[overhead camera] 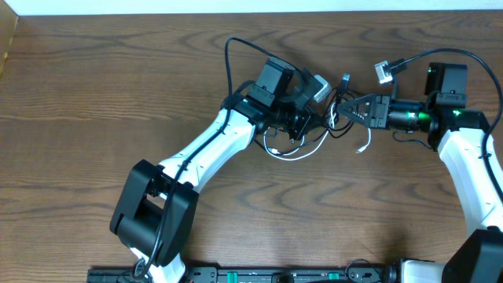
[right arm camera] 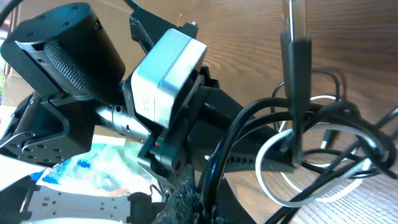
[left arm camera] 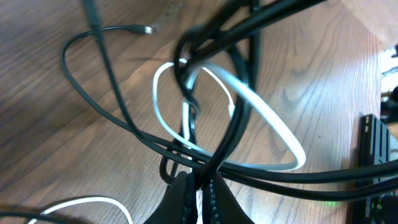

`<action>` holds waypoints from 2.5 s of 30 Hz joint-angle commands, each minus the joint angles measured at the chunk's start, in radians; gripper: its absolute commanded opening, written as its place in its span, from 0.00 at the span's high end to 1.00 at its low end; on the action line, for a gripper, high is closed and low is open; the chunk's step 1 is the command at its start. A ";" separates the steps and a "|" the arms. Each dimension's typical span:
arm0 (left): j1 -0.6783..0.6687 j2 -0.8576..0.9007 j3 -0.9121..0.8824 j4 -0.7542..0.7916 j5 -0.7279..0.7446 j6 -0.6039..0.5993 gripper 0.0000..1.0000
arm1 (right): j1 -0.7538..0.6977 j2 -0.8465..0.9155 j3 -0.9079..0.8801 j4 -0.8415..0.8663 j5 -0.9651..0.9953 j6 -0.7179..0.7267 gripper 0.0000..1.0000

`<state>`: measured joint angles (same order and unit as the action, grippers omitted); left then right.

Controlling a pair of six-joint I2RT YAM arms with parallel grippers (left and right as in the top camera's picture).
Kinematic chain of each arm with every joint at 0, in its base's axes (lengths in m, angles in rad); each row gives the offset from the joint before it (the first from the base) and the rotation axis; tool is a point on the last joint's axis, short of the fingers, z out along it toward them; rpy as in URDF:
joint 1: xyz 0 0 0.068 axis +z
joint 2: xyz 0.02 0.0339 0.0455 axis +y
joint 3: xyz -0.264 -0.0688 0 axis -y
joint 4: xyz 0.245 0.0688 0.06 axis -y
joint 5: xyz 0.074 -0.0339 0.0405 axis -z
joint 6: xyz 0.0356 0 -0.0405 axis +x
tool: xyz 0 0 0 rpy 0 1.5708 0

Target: Untangle cables

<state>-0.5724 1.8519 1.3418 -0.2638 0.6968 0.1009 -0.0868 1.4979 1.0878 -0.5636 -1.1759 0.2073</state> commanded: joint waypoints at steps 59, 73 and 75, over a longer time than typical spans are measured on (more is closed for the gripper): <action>-0.005 0.005 0.003 0.054 0.088 0.145 0.61 | 0.068 -0.019 0.023 0.067 -0.276 -0.073 0.99; 0.138 -0.241 0.003 -0.242 -0.140 -0.054 0.93 | 0.004 -0.019 0.023 -0.123 0.587 0.208 0.99; 0.147 -0.286 0.003 -0.276 -0.176 -0.054 0.93 | 0.004 -0.019 0.023 -0.160 0.698 0.236 0.99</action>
<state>-0.4515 1.6810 1.3392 -0.4969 0.6571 0.0704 -0.0681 1.4963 1.0954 -0.6975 -0.7559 0.3702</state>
